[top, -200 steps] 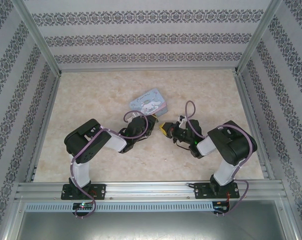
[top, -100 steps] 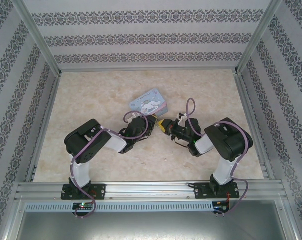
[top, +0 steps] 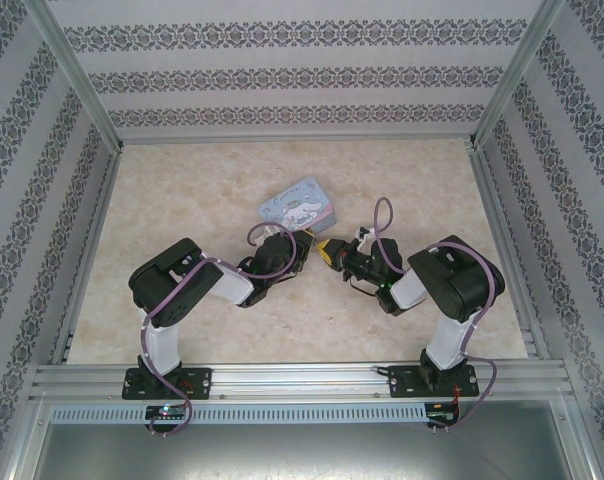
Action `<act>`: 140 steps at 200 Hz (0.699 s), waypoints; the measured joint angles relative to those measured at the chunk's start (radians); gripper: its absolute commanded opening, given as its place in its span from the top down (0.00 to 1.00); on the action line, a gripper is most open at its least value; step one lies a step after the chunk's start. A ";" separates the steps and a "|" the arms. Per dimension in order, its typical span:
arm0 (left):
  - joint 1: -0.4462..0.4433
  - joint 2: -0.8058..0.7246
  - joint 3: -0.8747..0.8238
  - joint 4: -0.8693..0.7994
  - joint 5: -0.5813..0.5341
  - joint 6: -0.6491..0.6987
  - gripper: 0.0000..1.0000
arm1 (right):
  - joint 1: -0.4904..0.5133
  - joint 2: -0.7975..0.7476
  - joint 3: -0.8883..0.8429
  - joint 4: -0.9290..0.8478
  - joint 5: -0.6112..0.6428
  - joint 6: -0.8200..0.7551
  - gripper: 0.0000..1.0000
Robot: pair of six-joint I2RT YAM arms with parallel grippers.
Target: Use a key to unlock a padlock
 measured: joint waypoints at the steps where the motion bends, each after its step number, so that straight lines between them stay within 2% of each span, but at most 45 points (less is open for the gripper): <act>1: 0.000 0.000 0.000 0.000 0.000 0.000 1.00 | 0.000 0.000 0.000 0.000 0.000 0.000 1.00; 140: 0.000 0.002 0.000 0.003 -0.003 0.000 1.00 | 0.032 0.002 -0.034 0.013 0.007 0.003 1.00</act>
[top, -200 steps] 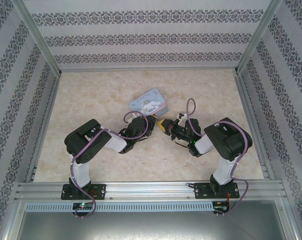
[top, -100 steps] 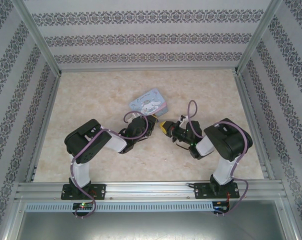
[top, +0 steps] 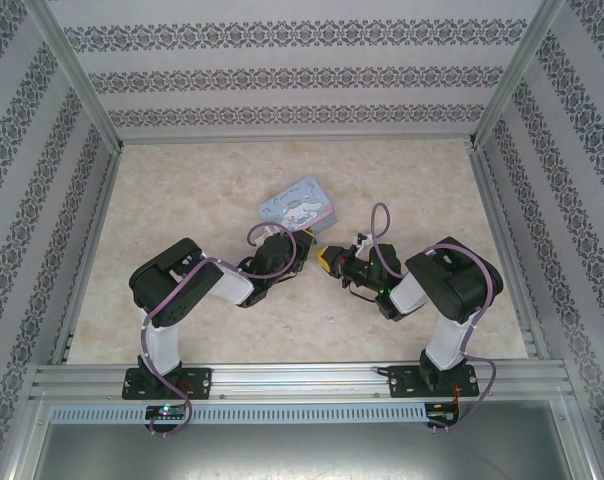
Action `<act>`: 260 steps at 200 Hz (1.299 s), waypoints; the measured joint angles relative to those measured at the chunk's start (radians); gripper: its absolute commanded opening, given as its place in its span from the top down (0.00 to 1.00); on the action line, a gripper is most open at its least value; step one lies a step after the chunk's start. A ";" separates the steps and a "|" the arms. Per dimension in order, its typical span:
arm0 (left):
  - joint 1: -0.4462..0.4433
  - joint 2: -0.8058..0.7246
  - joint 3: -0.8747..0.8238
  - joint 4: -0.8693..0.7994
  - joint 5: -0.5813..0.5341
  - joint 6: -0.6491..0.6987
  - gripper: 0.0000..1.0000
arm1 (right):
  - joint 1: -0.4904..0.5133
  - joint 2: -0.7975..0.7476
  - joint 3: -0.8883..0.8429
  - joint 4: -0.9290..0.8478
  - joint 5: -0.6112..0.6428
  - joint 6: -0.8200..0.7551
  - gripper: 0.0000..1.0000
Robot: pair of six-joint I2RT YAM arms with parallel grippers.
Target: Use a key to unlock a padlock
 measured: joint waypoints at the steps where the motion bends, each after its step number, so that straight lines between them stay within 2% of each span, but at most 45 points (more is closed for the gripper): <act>1: 0.000 0.000 0.000 0.000 0.000 0.000 1.00 | 0.000 0.000 0.000 0.000 0.000 0.000 1.00; 260: -0.003 0.002 0.000 0.001 -0.033 0.000 1.00 | -0.037 0.036 0.057 0.000 -0.029 0.017 1.00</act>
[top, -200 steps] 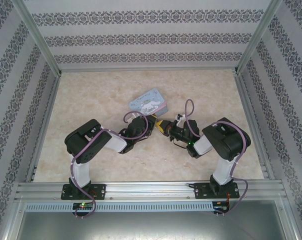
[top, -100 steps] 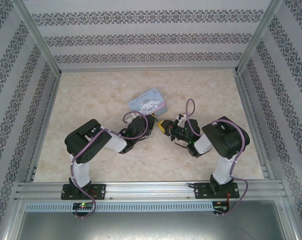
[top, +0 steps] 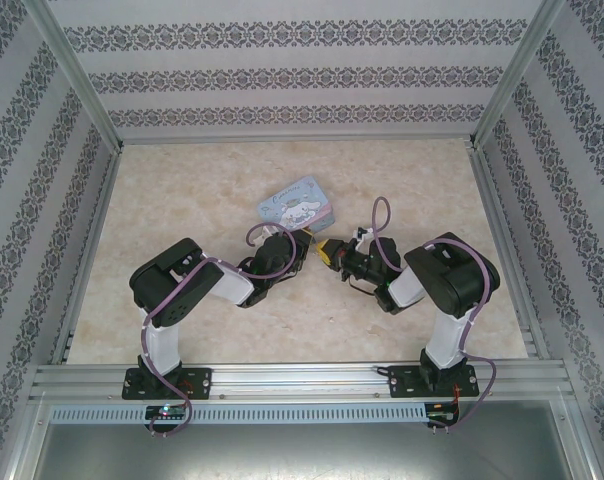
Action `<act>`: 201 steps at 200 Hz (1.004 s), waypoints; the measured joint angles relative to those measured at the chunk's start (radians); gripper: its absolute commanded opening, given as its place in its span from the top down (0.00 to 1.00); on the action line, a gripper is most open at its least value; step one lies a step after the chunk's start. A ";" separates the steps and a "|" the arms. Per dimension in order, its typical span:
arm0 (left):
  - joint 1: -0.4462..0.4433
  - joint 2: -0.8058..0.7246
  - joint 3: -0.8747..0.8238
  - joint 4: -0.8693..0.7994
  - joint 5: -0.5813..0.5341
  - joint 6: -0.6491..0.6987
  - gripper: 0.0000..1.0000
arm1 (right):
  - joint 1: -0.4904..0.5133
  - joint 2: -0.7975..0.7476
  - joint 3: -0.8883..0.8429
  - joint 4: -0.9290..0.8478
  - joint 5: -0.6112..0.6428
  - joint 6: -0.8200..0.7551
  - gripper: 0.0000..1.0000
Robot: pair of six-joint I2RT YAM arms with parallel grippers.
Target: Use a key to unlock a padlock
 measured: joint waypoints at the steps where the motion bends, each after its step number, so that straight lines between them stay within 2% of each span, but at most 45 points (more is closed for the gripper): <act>1: 0.000 0.000 0.000 0.000 0.000 0.000 1.00 | 0.000 0.000 0.000 0.000 0.001 0.000 1.00; 94: -0.001 0.004 0.001 0.000 -0.019 -0.001 1.00 | 0.011 0.016 0.018 -0.005 0.022 0.023 1.00; 172: -0.029 0.052 0.004 0.077 -0.107 -0.048 1.00 | 0.094 0.016 0.020 -0.007 0.247 0.172 1.00; 201: -0.034 0.069 0.010 0.100 -0.121 -0.063 1.00 | 0.102 0.016 0.019 -0.009 0.286 0.213 1.00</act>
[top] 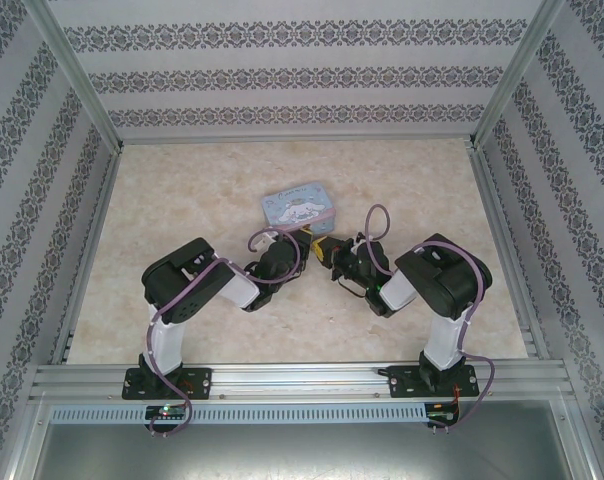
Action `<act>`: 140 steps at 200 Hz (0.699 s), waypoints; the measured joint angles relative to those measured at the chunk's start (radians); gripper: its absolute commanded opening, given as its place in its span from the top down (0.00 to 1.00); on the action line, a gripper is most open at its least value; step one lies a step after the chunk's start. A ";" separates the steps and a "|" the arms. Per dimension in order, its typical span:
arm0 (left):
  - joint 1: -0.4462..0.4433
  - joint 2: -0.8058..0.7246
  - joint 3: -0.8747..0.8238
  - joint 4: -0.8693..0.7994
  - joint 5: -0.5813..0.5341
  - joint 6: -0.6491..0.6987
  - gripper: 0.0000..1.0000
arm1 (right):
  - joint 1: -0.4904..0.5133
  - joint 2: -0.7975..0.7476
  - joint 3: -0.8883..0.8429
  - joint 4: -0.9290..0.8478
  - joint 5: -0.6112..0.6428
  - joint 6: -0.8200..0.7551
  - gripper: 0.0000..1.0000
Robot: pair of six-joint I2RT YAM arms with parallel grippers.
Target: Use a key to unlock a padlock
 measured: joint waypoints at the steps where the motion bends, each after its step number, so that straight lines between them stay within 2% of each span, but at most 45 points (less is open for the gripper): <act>1: 0.000 0.000 0.000 0.001 0.000 0.000 1.00 | 0.000 0.000 0.000 0.000 0.000 0.001 1.00; 44: 0.000 0.006 0.000 0.010 -0.020 -0.008 1.00 | -0.002 0.018 0.018 0.003 -0.007 0.010 1.00; 100: -0.001 0.019 0.001 0.010 -0.049 -0.027 1.00 | -0.040 0.052 0.045 0.003 -0.103 0.002 1.00; 116: -0.003 0.020 0.001 0.010 -0.050 -0.039 1.00 | -0.049 0.052 0.044 0.003 -0.126 0.001 0.92; 140: -0.010 0.034 0.000 0.027 -0.052 -0.053 1.00 | -0.062 0.052 0.037 0.002 -0.148 -0.005 0.85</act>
